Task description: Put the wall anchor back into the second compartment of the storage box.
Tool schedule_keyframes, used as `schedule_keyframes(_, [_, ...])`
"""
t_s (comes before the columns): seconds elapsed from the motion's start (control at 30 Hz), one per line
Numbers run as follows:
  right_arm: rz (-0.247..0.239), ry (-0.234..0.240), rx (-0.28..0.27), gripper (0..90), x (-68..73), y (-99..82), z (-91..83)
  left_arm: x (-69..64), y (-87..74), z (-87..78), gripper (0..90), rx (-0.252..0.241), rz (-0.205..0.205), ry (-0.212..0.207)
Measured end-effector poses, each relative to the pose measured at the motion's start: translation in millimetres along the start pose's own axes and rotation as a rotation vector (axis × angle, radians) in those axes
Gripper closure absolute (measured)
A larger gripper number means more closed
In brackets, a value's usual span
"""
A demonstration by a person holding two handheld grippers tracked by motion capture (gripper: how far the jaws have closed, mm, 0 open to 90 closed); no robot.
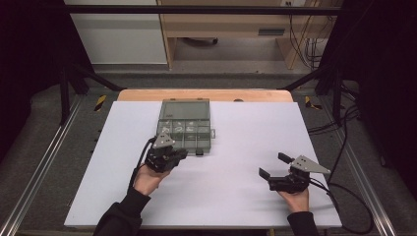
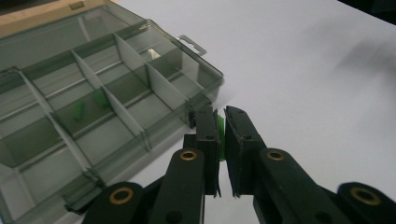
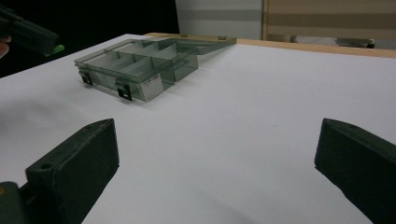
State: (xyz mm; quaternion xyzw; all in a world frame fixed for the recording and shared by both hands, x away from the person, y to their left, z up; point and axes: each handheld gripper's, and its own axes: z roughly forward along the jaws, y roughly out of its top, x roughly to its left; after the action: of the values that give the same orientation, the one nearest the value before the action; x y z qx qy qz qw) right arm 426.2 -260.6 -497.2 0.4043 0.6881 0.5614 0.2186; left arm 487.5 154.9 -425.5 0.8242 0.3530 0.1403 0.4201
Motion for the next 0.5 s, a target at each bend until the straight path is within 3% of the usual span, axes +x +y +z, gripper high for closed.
schedule_keyframes(0.5, [-0.002,0.0,0.0,0.2,0.0,0.0,-0.1,38.9,28.5,19.3,84.0,-0.009,-0.042,0.064])
